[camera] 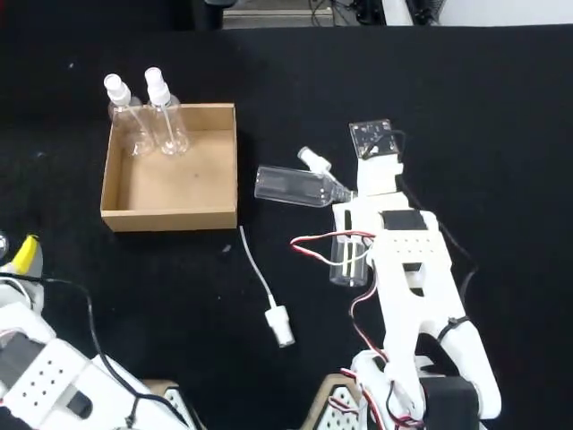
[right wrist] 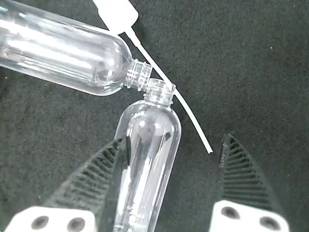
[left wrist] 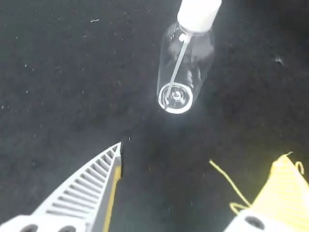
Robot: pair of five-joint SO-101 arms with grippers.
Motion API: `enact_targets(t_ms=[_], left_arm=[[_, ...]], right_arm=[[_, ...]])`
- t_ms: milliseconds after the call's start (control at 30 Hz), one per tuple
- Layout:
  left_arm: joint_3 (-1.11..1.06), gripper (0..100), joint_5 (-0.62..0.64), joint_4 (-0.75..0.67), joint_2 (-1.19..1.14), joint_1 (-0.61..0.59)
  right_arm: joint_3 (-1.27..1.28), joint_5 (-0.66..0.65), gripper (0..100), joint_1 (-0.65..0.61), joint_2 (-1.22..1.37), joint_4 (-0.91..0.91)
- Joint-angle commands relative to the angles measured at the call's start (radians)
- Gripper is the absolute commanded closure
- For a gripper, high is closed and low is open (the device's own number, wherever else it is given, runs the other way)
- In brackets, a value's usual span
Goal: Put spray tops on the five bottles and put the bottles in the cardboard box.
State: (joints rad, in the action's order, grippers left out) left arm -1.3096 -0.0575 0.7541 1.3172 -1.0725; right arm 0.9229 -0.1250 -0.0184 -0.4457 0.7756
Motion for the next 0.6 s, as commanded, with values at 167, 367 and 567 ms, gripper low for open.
enact_targets(t_ms=[167, 367, 567], left_arm=[[-0.054, 56, -0.051, 0.222, 0.422, 0.061], [-0.271, 56, 0.012, 0.009, 0.493, 0.062], [-0.328, 56, -0.12, -0.095, 0.473, 0.059]], right_arm=[[-0.008, 0.0, 72.7, -0.002, -0.061, -0.025], [-0.008, 0.0, 72.7, -0.002, -0.061, -0.025], [-0.008, 0.0, 72.7, -0.002, -0.061, -0.026]])
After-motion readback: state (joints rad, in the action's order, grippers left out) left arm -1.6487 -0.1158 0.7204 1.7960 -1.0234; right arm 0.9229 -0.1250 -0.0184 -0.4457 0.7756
